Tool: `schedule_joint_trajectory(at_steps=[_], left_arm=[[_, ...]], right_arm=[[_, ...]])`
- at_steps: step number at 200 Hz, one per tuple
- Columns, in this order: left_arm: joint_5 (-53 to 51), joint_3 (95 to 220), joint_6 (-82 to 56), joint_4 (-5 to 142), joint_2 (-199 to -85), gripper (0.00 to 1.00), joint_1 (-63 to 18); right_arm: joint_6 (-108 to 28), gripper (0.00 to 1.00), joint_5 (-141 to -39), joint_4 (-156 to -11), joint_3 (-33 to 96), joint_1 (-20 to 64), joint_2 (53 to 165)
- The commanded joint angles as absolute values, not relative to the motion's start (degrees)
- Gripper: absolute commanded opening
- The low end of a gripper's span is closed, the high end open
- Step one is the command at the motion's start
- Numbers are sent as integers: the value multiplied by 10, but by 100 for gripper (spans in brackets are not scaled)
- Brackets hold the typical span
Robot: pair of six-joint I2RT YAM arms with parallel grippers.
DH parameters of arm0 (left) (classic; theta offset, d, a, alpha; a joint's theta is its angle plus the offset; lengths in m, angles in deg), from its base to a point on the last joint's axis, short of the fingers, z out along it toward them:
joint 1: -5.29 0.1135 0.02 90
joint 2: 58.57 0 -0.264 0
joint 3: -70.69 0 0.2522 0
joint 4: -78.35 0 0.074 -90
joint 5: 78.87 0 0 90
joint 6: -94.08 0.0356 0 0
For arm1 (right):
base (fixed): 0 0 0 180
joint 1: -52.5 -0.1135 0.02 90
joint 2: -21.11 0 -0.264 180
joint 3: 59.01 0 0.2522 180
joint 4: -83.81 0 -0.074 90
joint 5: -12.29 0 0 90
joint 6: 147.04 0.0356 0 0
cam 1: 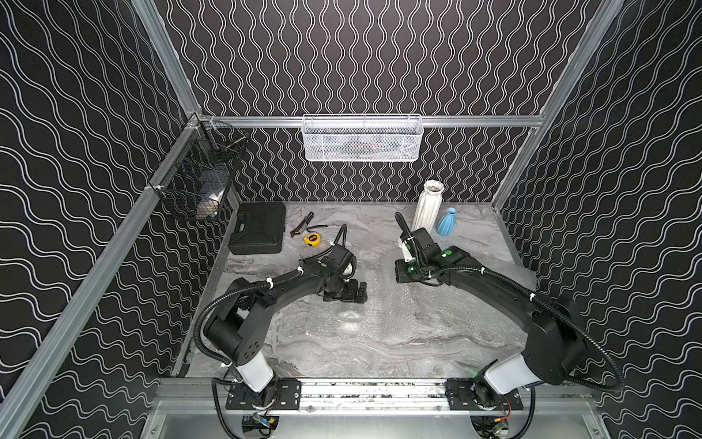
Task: Unwrap the vase from the bubble wrap
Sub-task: Pick up the vase from the bubble wrap.
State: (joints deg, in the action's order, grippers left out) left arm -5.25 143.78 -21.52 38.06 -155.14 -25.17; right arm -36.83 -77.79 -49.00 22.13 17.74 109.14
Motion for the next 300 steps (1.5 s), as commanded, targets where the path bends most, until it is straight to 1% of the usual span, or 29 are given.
schedule_joint_trajectory(at_steps=[1,32,58,78,96,114,129,141,155,192,210,225,258,300], left_arm=[[-63,1444,-223,394,-1565,99,-254],[-63,1441,-226,398,-1580,97,-257],[-57,1433,-228,400,-1583,88,-260],[-47,1420,-232,407,-1571,84,-260],[-38,1410,-235,412,-1560,81,-260],[-36,1402,-238,419,-1551,78,-260],[-31,1396,-241,425,-1544,78,-260],[-26,1392,-243,429,-1537,78,-260],[-20,1389,-244,431,-1530,78,-260],[-24,1387,-237,444,-1508,77,-260],[-21,1388,-234,448,-1496,78,-260],[-23,1391,-227,452,-1486,77,-260],[-35,1389,-208,480,-1448,77,-261],[-50,1386,-186,508,-1409,77,-266]], right_arm=[[-364,8,-779,-501,219,177,1093],[-365,8,-777,-501,216,177,1094],[-365,8,-774,-499,215,177,1093],[-367,8,-762,-491,217,177,1090],[-369,12,-749,-485,218,177,1087],[-368,20,-731,-478,220,177,1082],[-368,27,-714,-473,221,177,1077],[-366,39,-696,-468,221,177,1074],[-358,47,-669,-462,220,177,1070],[-328,63,-601,-449,217,177,1057],[-318,65,-593,-454,214,177,1050],[-319,66,-611,-467,207,177,1042],[-335,67,-732,-533,177,185,1019],[-310,68,-855,-590,165,206,1005]])
